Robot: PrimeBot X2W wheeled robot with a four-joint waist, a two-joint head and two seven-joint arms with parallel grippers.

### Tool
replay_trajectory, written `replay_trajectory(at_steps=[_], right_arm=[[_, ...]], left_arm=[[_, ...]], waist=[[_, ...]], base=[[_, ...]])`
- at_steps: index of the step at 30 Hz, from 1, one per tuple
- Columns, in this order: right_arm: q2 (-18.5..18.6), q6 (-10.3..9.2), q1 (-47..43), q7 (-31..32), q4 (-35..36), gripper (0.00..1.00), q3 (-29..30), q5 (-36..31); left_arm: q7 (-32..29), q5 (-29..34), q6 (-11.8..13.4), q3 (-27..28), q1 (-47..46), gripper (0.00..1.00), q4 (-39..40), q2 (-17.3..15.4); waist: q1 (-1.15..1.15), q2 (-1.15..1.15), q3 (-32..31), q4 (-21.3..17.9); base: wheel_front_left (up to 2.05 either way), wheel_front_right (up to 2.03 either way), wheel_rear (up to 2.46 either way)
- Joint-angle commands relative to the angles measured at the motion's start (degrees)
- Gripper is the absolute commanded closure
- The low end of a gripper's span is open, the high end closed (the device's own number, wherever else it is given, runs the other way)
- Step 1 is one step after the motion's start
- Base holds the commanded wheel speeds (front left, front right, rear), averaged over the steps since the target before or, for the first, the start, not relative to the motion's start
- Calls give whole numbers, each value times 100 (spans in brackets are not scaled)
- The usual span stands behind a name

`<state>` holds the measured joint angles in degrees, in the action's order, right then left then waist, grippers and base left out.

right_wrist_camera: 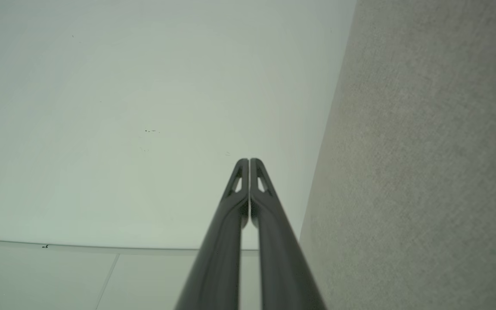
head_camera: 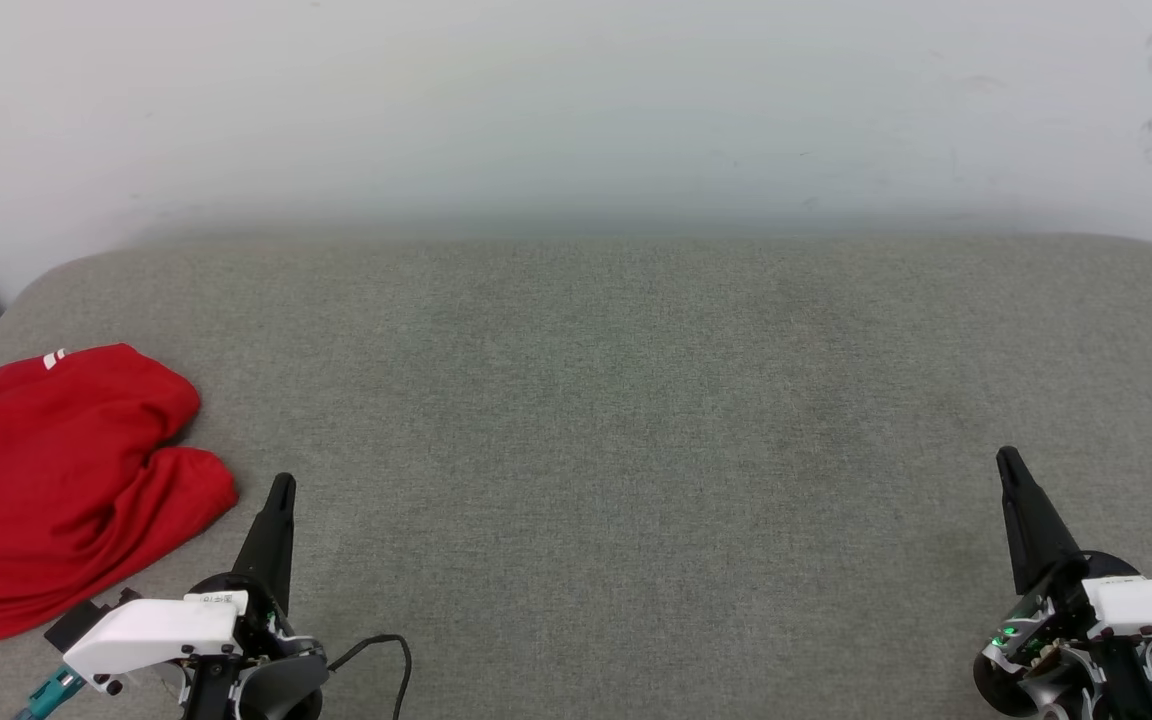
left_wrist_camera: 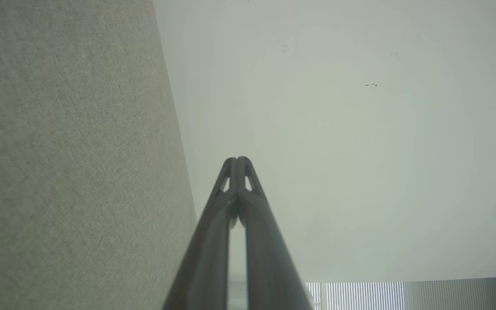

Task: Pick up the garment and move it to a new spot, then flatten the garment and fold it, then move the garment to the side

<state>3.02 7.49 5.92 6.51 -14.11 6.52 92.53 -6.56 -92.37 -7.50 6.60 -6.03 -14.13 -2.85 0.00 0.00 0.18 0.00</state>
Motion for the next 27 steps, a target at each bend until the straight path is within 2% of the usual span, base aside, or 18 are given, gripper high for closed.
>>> replay_trajectory(at_steps=[1,27], right_arm=[[-26,0,71,-1,-6,100,-3,-24],[-26,0,71,-1,-6,100,-3,-24]], left_arm=[[-10,-10,-14,7,-42,100,21,6],[-10,-9,-14,6,-42,100,21,6]], waist=[[0,0,0,0],[0,0,0,0]], base=[[0,0,0],[0,0,0]])
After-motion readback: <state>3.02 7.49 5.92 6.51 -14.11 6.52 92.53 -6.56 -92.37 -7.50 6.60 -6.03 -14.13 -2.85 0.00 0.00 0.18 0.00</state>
